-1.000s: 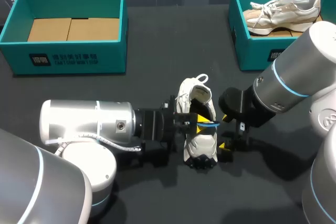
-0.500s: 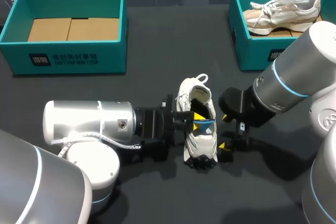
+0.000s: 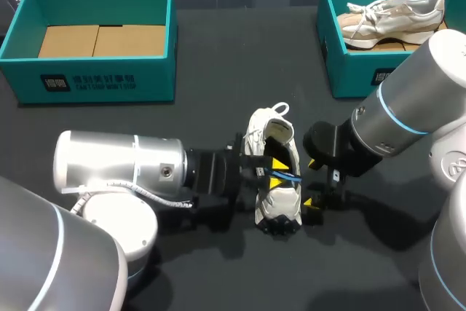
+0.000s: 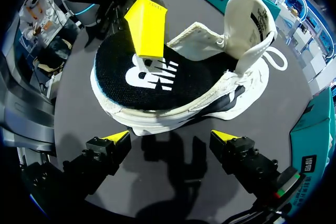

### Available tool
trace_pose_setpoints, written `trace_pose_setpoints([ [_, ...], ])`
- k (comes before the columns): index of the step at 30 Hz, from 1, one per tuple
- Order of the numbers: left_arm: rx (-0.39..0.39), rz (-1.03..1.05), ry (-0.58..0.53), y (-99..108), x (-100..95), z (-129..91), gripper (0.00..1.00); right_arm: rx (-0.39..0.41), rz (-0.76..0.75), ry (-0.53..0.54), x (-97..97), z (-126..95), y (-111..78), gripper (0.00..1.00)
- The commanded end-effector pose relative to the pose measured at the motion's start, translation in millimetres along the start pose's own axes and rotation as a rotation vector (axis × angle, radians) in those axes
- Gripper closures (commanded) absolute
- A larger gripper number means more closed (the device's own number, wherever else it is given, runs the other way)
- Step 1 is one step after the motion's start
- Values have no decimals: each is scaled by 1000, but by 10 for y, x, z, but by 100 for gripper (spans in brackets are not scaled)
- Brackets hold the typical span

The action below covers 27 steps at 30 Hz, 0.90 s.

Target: Take the shoe out of the shoebox, open the shoe tongue, remove and reinsert the insole, then place the shoe into the shoebox

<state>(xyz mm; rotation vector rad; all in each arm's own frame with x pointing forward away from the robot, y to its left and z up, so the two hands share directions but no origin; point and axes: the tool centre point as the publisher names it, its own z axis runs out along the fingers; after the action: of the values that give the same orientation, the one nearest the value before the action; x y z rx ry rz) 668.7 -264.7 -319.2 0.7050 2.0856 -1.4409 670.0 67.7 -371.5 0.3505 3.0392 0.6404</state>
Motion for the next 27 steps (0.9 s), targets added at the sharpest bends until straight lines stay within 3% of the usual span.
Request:
trace_pose_setpoints([
  [1,-30,6,52,71,33,20,100,0,0,-3,13,3,-6,0],
  [12,-129,100,47,380,103,150,100,0,0,-3,13,3,-6,0],
  [18,-117,79,42,341,68,94,100,0,0,-3,13,3,-6,0],
  [19,-106,67,45,310,62,70,89,0,0,-3,13,3,-6,0],
  [22,-86,28,55,247,44,13,75,0,0,-3,13,3,-6,0],
  [27,-72,0,72,134,14,-69,71,0,0,-3,13,3,-6,0],
])
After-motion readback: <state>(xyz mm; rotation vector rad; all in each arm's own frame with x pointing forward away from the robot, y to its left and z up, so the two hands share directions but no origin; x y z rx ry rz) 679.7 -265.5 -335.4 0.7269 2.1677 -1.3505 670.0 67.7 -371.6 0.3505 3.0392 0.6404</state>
